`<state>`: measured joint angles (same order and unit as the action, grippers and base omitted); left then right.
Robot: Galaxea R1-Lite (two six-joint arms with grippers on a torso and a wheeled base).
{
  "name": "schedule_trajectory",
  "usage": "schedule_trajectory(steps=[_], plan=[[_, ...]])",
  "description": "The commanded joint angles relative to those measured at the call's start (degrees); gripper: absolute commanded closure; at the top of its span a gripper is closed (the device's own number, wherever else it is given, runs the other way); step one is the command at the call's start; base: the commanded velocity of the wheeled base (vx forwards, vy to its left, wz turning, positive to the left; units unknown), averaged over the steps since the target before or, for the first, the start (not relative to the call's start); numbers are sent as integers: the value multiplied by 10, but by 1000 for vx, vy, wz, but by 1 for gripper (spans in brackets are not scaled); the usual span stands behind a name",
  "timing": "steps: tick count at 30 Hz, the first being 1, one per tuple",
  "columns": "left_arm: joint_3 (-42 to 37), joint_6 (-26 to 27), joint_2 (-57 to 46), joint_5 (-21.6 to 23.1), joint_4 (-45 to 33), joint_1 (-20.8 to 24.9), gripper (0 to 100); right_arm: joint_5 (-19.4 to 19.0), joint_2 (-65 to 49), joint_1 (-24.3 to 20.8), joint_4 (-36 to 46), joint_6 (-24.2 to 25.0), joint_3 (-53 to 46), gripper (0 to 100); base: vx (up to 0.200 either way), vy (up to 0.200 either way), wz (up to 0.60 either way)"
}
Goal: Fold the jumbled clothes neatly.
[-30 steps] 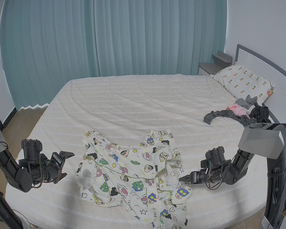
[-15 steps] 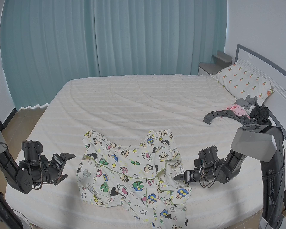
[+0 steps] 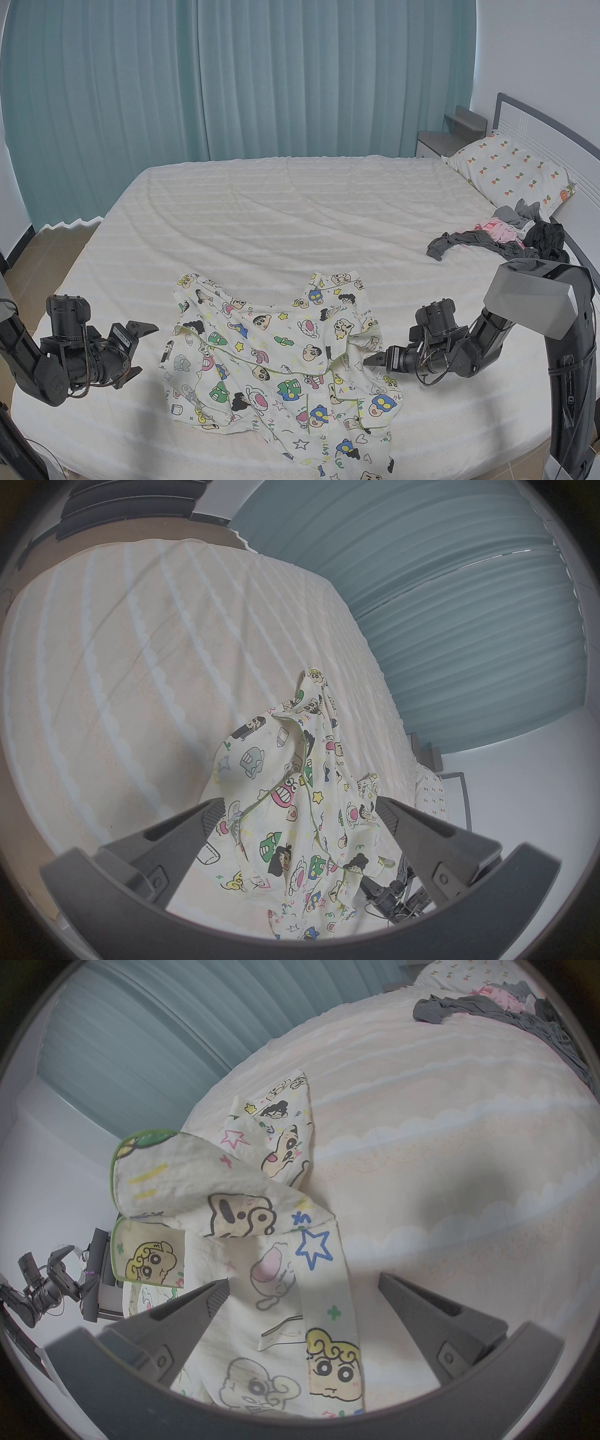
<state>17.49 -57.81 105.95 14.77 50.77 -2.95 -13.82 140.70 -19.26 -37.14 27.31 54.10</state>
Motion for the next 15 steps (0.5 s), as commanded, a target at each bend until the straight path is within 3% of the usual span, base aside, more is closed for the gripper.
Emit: schedule_trajectory(steps=[1,12,13,15], plan=[[0,0,3,-1,0,0,0,6,3,0,18,5,23,0,0,0,0],[0,1,3,-2,0,0,0,18,4,-7,62,7,49,0,0,0,0],[0,1,3,-2,0,0,0,19,4,-7,64,7,50,100,0,0,0],[0,0,3,-2,0,0,0,20,3,-8,69,8,51,100,0,0,0]])
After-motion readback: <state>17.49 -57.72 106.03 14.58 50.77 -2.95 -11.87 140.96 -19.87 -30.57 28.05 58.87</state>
